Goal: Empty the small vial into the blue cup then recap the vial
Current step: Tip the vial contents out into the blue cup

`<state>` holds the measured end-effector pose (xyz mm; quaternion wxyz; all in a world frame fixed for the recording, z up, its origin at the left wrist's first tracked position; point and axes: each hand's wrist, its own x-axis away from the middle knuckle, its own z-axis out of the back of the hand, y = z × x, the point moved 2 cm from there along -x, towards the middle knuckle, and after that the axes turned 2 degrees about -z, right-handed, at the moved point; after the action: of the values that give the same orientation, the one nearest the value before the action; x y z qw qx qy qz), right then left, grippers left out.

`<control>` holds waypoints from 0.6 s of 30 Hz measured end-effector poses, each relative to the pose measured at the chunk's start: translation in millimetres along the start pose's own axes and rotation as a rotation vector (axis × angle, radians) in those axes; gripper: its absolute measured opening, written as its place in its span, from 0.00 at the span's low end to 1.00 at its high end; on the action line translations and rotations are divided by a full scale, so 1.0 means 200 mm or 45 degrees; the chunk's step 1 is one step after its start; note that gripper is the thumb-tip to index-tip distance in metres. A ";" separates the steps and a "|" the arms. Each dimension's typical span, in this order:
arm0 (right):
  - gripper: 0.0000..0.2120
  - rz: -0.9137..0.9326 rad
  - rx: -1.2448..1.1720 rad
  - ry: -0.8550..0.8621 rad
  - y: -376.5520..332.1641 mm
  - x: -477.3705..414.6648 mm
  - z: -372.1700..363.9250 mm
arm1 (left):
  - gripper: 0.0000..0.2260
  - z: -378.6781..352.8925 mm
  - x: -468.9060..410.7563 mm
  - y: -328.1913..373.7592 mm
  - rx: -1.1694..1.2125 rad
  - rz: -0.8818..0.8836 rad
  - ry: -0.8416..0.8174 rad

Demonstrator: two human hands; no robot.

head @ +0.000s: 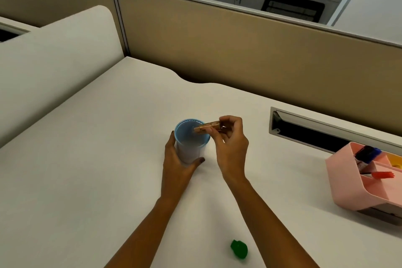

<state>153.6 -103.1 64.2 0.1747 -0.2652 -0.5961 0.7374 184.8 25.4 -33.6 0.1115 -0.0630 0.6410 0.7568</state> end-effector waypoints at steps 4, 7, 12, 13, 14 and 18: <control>0.16 0.231 0.154 -0.093 0.00 -0.02 -0.03 | 0.39 -0.01 -0.01 -0.02 0.026 0.001 0.015; 0.13 0.385 0.281 -0.108 0.02 -0.04 -0.04 | 0.35 -0.02 -0.02 -0.02 0.018 -0.005 0.023; 0.17 0.522 0.399 -0.149 0.01 -0.05 -0.05 | 0.34 -0.03 -0.03 -0.04 -0.030 -0.012 0.034; 0.20 0.488 0.381 -0.175 0.02 -0.05 -0.06 | 0.34 -0.03 -0.04 -0.04 -0.041 -0.006 0.036; 0.23 0.442 0.349 -0.202 0.02 -0.05 -0.06 | 0.34 -0.04 -0.04 -0.04 -0.046 0.000 0.037; 0.21 0.502 0.397 -0.221 0.02 -0.05 -0.06 | 0.34 -0.04 -0.03 -0.06 -0.059 0.024 0.039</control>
<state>170.2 -100.1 60.8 0.0145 -0.2818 -0.4249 0.8601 193.9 18.1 -44.0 0.0928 -0.0711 0.6256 0.7713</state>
